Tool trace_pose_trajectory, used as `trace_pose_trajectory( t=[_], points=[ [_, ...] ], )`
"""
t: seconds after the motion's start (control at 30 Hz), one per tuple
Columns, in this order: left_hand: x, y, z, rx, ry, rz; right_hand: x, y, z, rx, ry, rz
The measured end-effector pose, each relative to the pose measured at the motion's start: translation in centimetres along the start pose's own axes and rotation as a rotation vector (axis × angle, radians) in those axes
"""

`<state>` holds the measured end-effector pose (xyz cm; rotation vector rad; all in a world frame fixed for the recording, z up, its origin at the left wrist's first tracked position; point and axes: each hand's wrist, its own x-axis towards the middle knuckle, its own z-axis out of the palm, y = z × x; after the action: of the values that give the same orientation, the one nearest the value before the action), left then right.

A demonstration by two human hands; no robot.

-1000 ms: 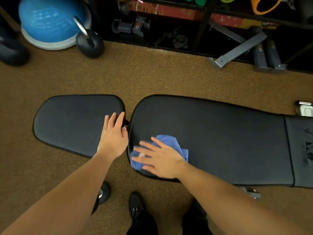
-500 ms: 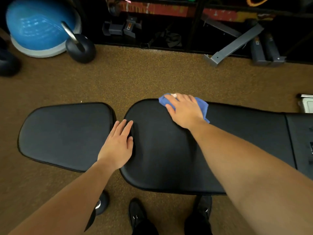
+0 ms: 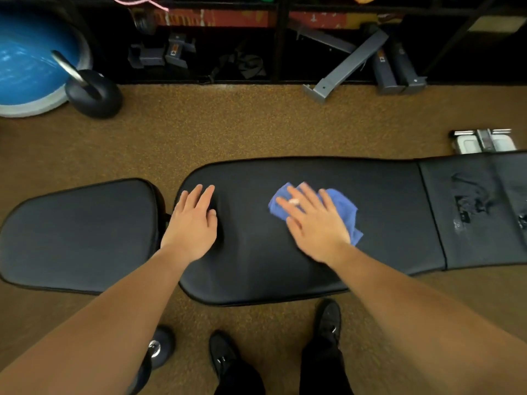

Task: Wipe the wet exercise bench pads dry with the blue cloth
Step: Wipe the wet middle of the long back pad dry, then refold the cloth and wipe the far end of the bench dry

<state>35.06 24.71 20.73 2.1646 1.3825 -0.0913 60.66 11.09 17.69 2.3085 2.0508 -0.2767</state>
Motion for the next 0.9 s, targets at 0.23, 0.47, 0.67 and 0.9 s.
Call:
trace_pose_trajectory(
  t=[0.23,0.47,0.67,0.9],
  points=[
    [0.4,8.4,2.5,0.124,-0.118,0.174,-9.0,-1.6,1.1,0.005,-0.154,-0.36],
    [0.9,11.8,5.0,0.198,-0.245,0.143,-12.6,8.9,-0.2,-0.026,-0.078,-0.222],
    [0.8,12.3,5.8,0.21,-0.109,0.097,-9.2,16.3,-1.9,-0.004,0.021,0.117],
    [2.5,14.0,5.6,0.197,0.011,0.065,-0.8,19.3,-2.7,0.054,0.128,0.412]
  ],
)
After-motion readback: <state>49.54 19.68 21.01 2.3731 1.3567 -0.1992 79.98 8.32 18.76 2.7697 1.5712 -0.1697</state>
